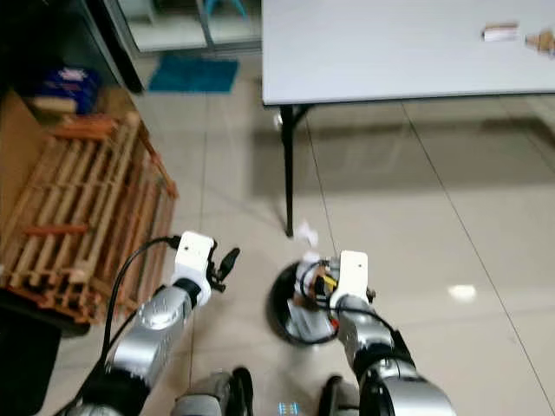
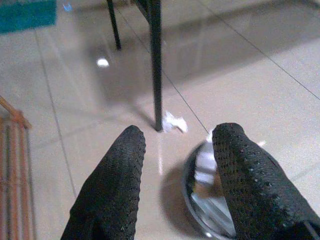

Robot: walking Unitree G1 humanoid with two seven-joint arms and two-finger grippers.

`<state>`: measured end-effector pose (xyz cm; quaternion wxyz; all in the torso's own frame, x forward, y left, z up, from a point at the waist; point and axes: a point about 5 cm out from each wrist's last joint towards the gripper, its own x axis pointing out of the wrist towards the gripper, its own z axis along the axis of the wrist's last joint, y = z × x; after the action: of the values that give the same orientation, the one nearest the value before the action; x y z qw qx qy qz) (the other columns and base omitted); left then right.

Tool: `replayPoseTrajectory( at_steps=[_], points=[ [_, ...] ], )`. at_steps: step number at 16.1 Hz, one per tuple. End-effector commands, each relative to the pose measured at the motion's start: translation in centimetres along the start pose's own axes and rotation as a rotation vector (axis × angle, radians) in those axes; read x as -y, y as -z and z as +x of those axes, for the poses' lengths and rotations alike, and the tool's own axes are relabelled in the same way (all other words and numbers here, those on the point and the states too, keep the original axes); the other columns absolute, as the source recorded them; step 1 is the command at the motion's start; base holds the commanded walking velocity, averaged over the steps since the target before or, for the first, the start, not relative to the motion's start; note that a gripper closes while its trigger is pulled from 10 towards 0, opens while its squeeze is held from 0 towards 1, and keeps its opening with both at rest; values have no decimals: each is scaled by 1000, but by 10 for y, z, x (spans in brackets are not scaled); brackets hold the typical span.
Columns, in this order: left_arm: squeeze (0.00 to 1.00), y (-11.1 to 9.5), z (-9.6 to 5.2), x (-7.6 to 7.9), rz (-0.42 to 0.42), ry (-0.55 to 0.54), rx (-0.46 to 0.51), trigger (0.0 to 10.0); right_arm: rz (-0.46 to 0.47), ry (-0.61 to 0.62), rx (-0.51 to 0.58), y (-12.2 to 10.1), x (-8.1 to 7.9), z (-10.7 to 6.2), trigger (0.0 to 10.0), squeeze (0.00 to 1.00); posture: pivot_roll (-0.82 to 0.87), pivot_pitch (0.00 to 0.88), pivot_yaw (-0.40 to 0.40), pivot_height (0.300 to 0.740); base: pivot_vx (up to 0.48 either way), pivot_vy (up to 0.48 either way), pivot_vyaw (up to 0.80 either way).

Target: Picking trash to rubbish bin

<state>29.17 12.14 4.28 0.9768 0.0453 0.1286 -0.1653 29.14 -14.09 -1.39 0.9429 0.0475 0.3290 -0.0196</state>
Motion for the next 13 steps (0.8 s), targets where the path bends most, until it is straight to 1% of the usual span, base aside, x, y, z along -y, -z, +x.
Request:
replayPoseTrajectory(
  at_steps=[1, 3, 5, 6, 8, 10, 11, 13],
  points=[
    [0, 0, -3, 3, 1, 11, -2, 10000, -10, -26, -2, 6, -3, -2, 10000, 0, 8, 316, 52, 720, 0, 0, 0],
    [0, -1, -6, 0, 4, 6, -9, 10000, -24, -36, -9, 15, -3, -4, 10000, 0, -1, 356, 42, 720, 0, 0, 0],
    [0, -1, -7, -4, 6, -1, -14, 10000, -34, -39, -10, 17, -1, -5, 10000, 0, -6, 371, 32, 720, 0, 0, 0],
    [0, 0, -9, -7, 11, -11, -22, 10000, -35, -40, 1, 15, 1, -6, 10000, 0, -8, 365, 32, 720, 0, 0, 0],
    [0, 1, -12, -9, 10, -17, -27, 10000, -23, -76, 88, -3, 0, -5, 10000, 0, -4, 353, 32, 720, 0, 0, 0],
    [0, 1, -12, -7, 13, 0, -31, 10000, -11, -109, 155, -18, -2, -5, 10000, 0, -1, 345, 32, 720, 0, 0, 0],
    [0, 1, -13, -7, 13, 4, -31, 10000, -9, -117, 163, -21, -3, -5, 10000, 0, -2, 345, 32, 720, 0, 0, 0],
    [0, -1, -12, -6, 10, 26, -27, 10000, 11, -190, 163, -28, -12, -5, 10000, 0, -3, 343, 36, 720, 0, 0, 0]
  ],
)
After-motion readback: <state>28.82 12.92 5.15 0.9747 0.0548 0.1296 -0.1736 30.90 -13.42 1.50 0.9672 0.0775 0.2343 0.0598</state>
